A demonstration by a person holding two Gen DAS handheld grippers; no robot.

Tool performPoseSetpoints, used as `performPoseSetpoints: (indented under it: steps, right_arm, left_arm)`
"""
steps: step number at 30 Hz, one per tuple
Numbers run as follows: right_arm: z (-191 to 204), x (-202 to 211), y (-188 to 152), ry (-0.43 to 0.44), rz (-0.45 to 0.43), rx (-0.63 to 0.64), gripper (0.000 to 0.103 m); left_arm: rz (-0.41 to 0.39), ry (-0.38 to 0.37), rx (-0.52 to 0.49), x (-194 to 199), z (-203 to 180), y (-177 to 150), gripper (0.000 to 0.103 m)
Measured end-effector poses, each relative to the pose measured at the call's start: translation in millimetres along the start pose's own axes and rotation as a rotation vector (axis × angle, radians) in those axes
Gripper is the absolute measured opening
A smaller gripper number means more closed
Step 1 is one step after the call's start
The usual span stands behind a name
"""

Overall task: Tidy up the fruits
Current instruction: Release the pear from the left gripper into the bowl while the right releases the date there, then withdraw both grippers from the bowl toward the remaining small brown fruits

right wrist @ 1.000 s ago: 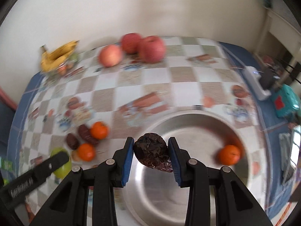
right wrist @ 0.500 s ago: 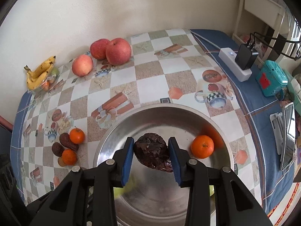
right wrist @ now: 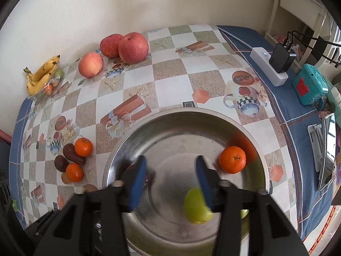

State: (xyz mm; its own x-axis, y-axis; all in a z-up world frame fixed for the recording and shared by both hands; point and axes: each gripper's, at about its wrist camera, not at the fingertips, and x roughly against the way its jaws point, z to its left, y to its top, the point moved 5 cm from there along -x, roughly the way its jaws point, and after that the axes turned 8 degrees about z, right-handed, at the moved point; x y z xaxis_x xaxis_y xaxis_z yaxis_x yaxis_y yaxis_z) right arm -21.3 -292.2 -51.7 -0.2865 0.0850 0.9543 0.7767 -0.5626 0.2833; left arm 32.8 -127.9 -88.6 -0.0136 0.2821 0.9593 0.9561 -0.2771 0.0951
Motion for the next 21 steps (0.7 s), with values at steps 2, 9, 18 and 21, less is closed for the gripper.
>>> performPoseSetpoints:
  steps: [2, 9, 18, 21]
  right_arm:
    - [1.9, -1.1, -0.5, -0.002, 0.004, 0.007, 0.055]
    - [15.4, -10.4, -5.3, -0.015, 0.036, 0.06, 0.055]
    - [40.5, -9.6, -12.6, -0.038, 0.03, 0.142, 0.055]
    - [47.1, -8.3, -13.8, -0.035, 0.025, 0.163, 0.055]
  left_arm:
    - [-0.014, 0.017, 0.039, 2.9, 10.1, 3.6, 0.067]
    - [-0.066, 0.062, 0.181, 15.4, 51.1, 12.8, 0.077]
    - [-0.089, 0.074, 0.263, 22.7, 72.2, 16.2, 0.082]
    - [-0.086, 0.102, 0.264, 20.6, 73.8, 15.5, 0.103]
